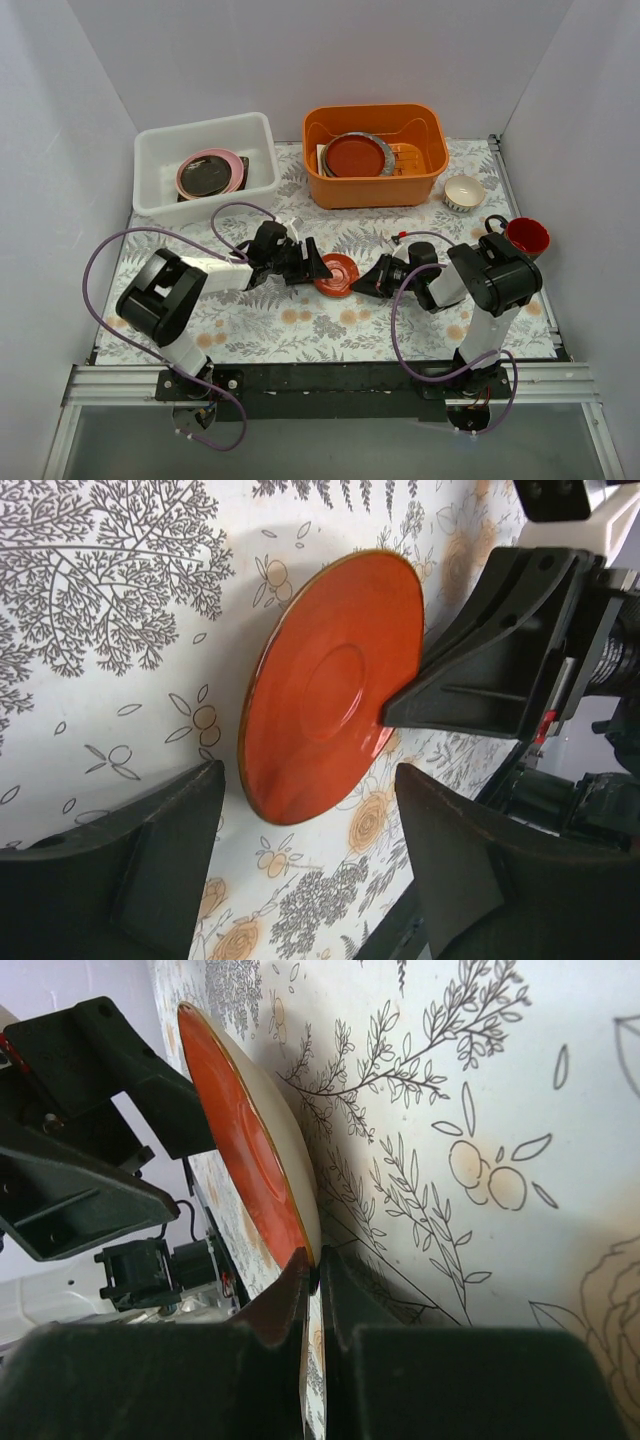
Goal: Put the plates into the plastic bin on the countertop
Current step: Place the plate in the plastic bin.
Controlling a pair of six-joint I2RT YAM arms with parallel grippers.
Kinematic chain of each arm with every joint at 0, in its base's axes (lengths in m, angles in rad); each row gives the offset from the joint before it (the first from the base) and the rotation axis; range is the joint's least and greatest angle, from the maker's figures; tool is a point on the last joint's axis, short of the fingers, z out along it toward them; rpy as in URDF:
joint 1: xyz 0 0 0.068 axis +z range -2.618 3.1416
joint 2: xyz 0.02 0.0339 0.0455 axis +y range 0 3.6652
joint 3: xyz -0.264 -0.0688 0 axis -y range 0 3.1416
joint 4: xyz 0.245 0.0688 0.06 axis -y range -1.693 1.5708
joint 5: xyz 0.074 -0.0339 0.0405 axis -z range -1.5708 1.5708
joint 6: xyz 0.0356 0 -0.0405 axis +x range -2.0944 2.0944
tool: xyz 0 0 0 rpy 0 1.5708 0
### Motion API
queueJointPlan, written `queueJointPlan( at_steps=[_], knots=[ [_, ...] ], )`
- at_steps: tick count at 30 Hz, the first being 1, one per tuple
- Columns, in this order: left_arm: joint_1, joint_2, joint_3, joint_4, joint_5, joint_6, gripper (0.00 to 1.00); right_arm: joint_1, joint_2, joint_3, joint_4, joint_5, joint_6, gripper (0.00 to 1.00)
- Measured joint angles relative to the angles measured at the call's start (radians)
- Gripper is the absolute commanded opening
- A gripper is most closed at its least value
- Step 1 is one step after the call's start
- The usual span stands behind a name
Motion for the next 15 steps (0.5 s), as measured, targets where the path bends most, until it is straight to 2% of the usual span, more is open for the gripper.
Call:
queueJointPlan(
  at_steps=[1,4,5,11,12,13,15],
  knots=[
    [-0.002,0.007,0.000,0.011,-0.001,-0.003,0.55,0.000,0.007,0.000,0.011,-0.006,0.002,0.01],
    [-0.010,0.033,-0.002,0.050,-0.010,-0.009,0.44,0.000,0.027,0.000,0.038,-0.025,0.009,0.01],
    [-0.010,0.040,-0.003,0.059,-0.009,-0.011,0.37,0.000,0.032,0.000,0.045,-0.031,0.012,0.01],
    [-0.013,0.055,-0.021,0.081,-0.036,-0.010,0.14,0.000,0.051,-0.001,0.066,-0.051,0.027,0.01],
    [-0.013,0.054,-0.024,0.080,-0.041,-0.009,0.03,0.000,0.053,-0.001,0.068,-0.053,0.029,0.01],
    [-0.011,0.054,-0.026,0.084,-0.039,-0.011,0.00,-0.001,0.056,-0.001,0.070,-0.053,0.031,0.01],
    [-0.001,0.048,-0.027,0.096,-0.026,-0.021,0.00,-0.008,0.061,-0.002,0.073,-0.059,0.040,0.02]
  ],
)
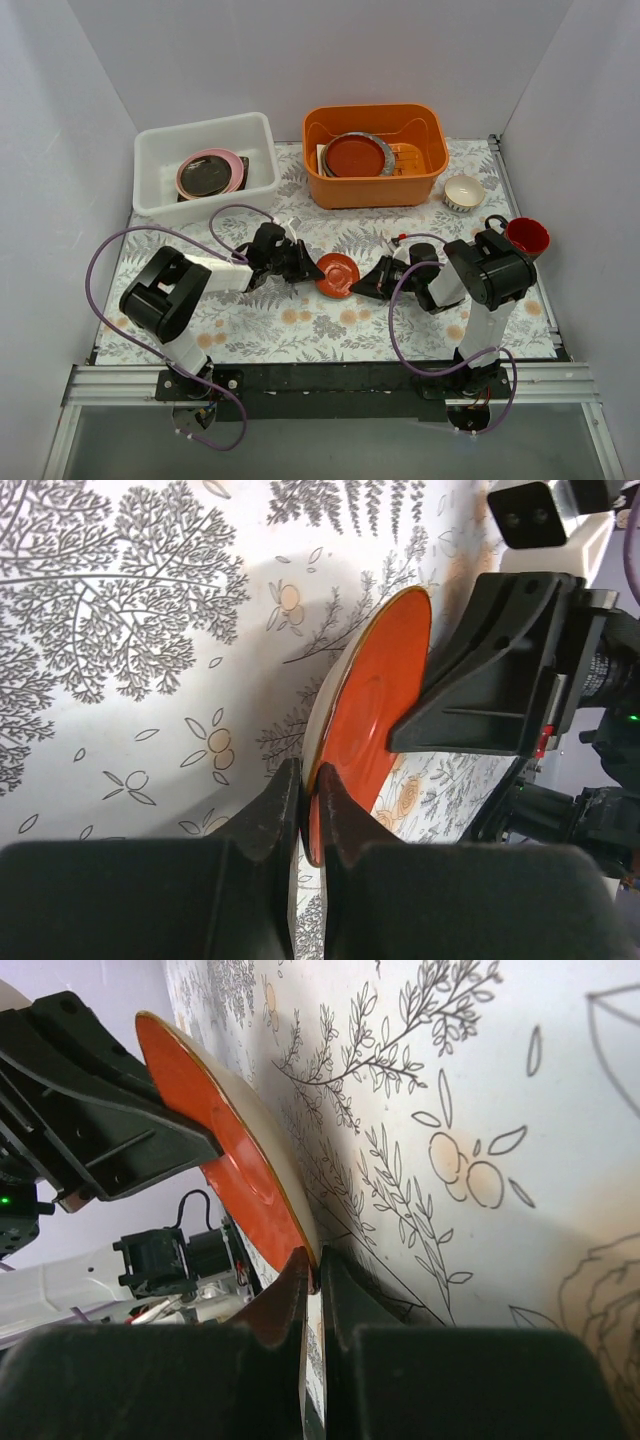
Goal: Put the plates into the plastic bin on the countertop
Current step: Place the plate in the plastic bin.
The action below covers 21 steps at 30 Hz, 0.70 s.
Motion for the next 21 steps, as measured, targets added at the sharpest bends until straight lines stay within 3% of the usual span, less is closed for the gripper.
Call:
queueJointPlan(
  at_steps=[3,4,6,8,9,11,13,21],
  knots=[
    [0.002,-0.010,0.000,0.016,0.014,-0.001,0.00,-0.006,0.004,-0.003,0.015,0.000,0.010,0.23],
    [0.002,-0.010,0.000,0.015,0.014,-0.002,0.00,-0.006,0.004,-0.006,0.020,0.000,0.011,0.38],
    [0.001,-0.011,-0.001,0.017,0.018,-0.005,0.00,-0.006,0.003,-0.013,0.046,-0.006,0.017,0.57],
    [0.000,-0.012,-0.001,0.016,0.018,-0.004,0.00,-0.005,-0.006,-0.015,0.068,-0.017,0.015,0.67],
    [-0.002,-0.014,-0.001,0.014,0.016,-0.004,0.00,-0.003,-0.027,-0.015,0.074,-0.024,0.010,0.80],
    [-0.005,-0.023,-0.001,0.006,0.011,0.000,0.00,0.004,-0.061,-0.015,0.059,-0.027,-0.005,0.94],
    [-0.010,-0.035,0.000,-0.004,0.003,0.005,0.00,0.009,-0.108,-0.014,0.033,-0.024,-0.035,0.98],
    [-0.021,-0.126,0.001,-0.129,-0.056,0.033,0.00,0.020,-0.265,0.007,-0.210,0.058,-0.189,0.98]
  ],
)
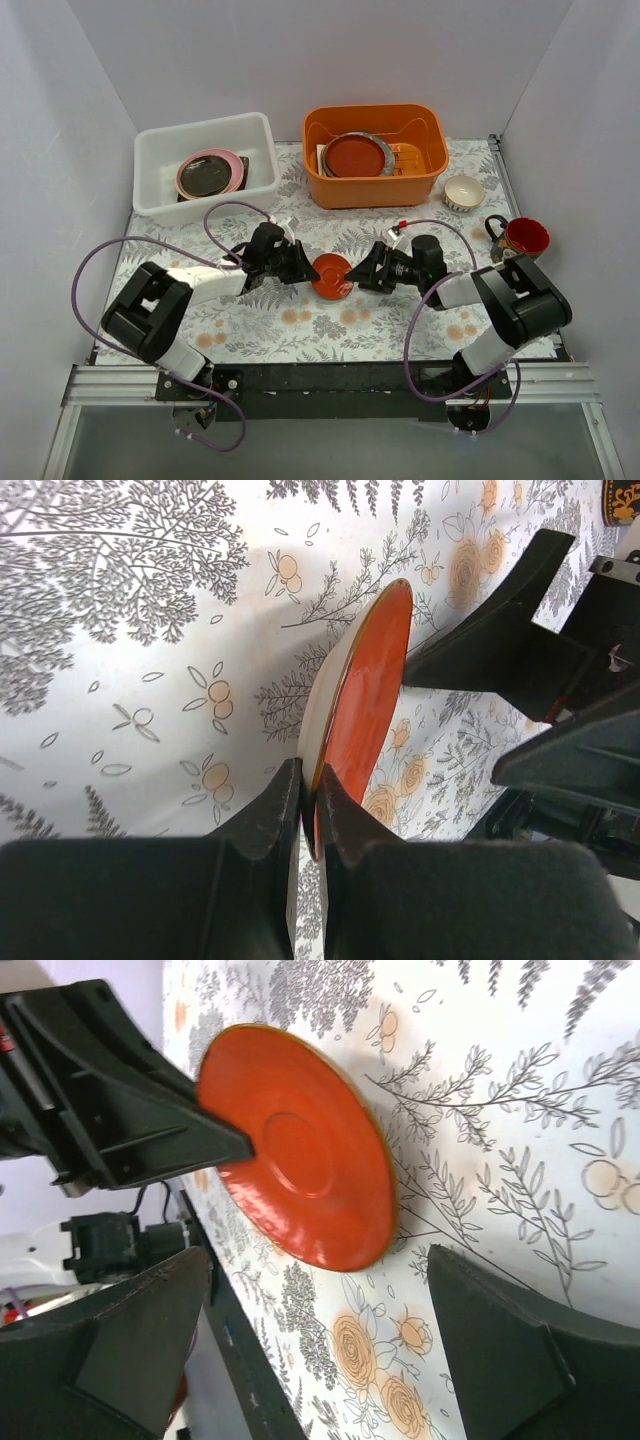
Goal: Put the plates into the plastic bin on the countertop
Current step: Place the plate in the plastic bin.
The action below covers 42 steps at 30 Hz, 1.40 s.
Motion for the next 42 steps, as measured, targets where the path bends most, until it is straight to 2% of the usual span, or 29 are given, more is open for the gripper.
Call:
queueJointPlan(
  at_steps=[5,12,15,19,32,42],
  knots=[
    [0.004,-0.102,0.039,-0.126,-0.043,0.022,0.00,0.000,-0.121,0.046,-0.217,0.088,-0.107,0.98],
    [0.037,-0.209,0.219,-0.285,-0.068,0.062,0.00,0.000,-0.291,0.182,-0.572,0.282,-0.266,0.98],
    [0.071,-0.233,0.287,-0.328,-0.063,0.076,0.00,0.000,-0.344,0.248,-0.719,0.384,-0.329,0.98],
    [0.168,-0.241,0.362,-0.381,-0.023,0.087,0.00,0.000,-0.371,0.334,-0.889,0.518,-0.403,0.98],
    [0.488,-0.146,0.579,-0.526,0.106,0.157,0.00,0.000,-0.444,0.378,-1.184,0.904,-0.482,0.98],
    [0.670,0.005,0.726,-0.576,0.220,0.141,0.00,0.000,-0.459,0.377,-1.214,0.982,-0.483,0.98]
  ],
)
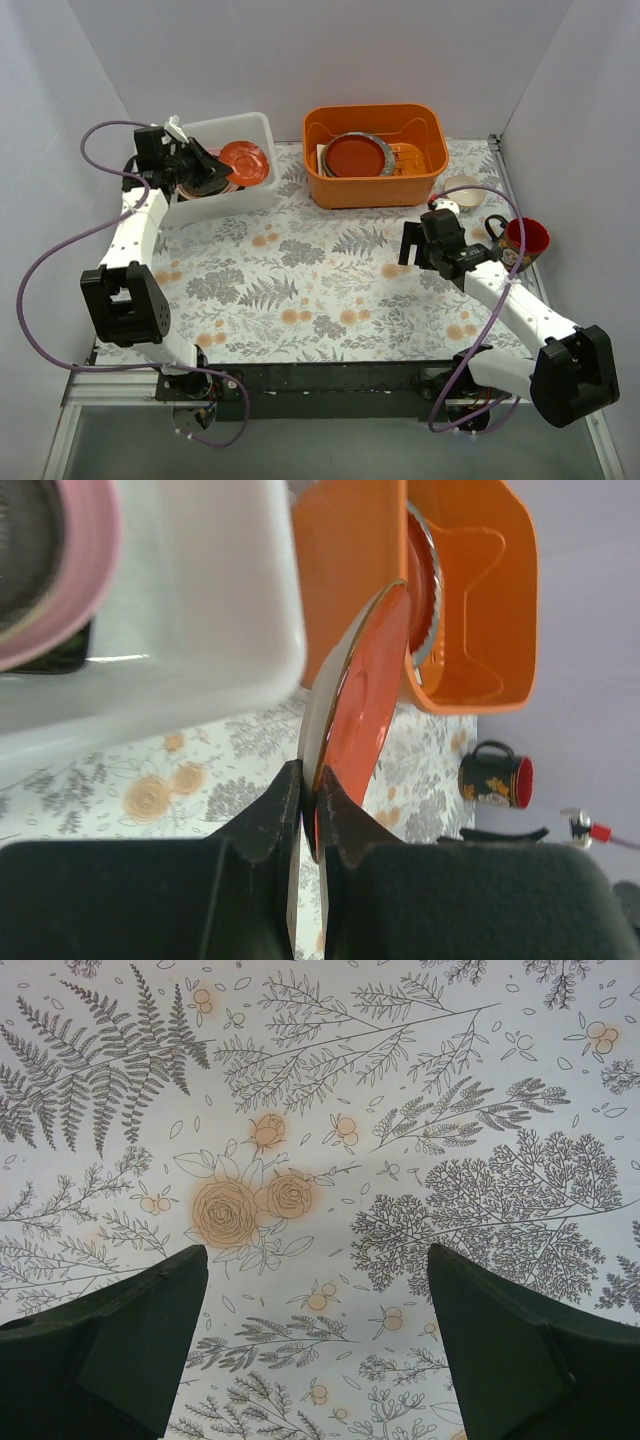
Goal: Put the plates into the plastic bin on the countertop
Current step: Place the plate in the plastic bin.
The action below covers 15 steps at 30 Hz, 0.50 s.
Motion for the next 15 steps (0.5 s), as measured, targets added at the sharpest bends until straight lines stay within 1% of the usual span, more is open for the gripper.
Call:
queueJointPlan(
  at_steps=[6,15],
  knots=[
    [0.103,0.127,0.138,-0.064,-0.021,-0.017,0.00,0.000,-0.048,-0.031,0.000,0.011,0.004,0.98],
    [0.153,0.273,0.274,-0.112,-0.100,-0.069,0.00,0.000,-0.075,-0.072,0.000,0.011,0.008,0.98]
  ],
)
